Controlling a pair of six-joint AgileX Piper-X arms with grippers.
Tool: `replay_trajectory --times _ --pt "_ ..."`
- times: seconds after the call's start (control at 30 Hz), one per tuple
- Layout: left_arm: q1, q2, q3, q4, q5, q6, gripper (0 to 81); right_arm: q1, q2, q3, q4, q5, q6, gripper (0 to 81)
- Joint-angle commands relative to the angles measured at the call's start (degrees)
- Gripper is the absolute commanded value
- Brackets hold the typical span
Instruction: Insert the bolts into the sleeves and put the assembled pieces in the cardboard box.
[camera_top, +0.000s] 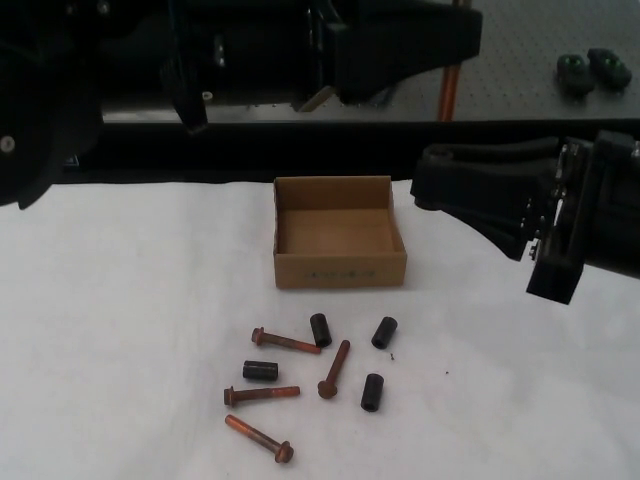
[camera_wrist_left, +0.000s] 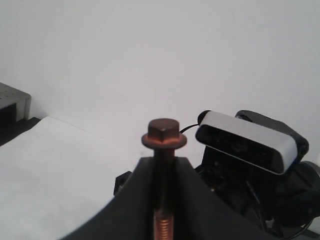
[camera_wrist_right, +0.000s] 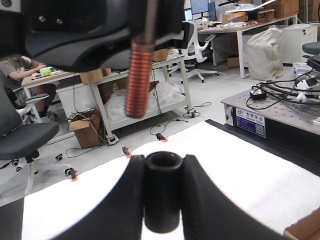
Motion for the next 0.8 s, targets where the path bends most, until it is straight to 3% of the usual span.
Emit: replay_trajectory --times 0.0,0.4,0.77 --pt "0.3 -0.8 -0.3 -1.6 0.2 -0.6 0.6 -0.5 0.1 -0.8 -1.1 -2.8 0.6 2.8" --pt "0.4 -0.8 -0.3 -0.4 0.5 -0.1 0.6 -0.7 0.1 -0.9 -10.5 -3.3 8.0 2.8" --pt "0.4 -0.8 -0.3 -0.4 0.9 -0.2 0.6 -0.7 0.1 -1.1 -10.4 -3.2 8.2 2.8"
